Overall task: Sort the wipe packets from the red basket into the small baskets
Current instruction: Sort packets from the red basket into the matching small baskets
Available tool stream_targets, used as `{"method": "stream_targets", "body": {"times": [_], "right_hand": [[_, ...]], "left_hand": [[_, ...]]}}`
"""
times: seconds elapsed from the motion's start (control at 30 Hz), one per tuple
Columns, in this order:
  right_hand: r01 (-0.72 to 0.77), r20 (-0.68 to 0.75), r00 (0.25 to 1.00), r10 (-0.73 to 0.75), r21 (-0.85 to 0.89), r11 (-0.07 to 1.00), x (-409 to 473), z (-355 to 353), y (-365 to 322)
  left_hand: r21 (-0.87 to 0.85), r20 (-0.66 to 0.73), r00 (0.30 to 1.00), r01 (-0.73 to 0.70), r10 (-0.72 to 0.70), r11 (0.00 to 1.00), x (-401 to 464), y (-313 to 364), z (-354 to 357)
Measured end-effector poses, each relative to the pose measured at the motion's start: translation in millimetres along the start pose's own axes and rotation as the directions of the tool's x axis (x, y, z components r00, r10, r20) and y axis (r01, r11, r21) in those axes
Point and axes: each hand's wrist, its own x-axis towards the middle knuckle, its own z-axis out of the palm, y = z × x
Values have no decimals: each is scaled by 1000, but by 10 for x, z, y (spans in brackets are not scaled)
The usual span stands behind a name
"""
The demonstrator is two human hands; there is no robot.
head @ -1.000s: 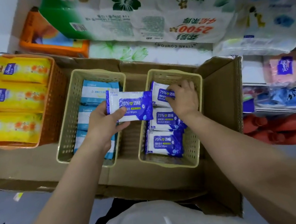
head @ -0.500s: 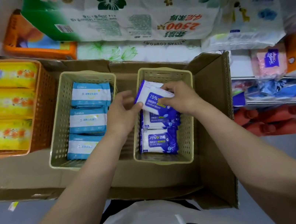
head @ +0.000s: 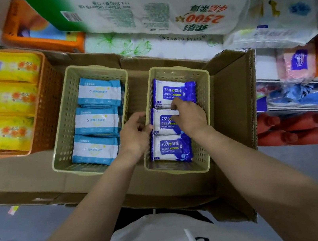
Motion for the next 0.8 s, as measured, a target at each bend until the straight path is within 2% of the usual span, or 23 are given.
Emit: {"method": "stream_targets", "body": {"times": [0.13,0.3,0.53,0.8], "right_hand": [[37,-79,996,-45,-99,994,-15,85,6],[13,-143,989,-35,-152,988,-77,185,24],[-6,-274,962,24,68,998,-111,93,16],[44,-117,992,-35,73,996,222,-70,48]], "left_hand": [[-18,5,1000,-4,4,1000,0,-12,-4],[-23,16,1000,-5,5,1000,8,-23,-8],[-3,18,1000,-4,5,1000,-3,-20,-4],[-16,18,1000,16,-16,1000,21,-48,5]]}}
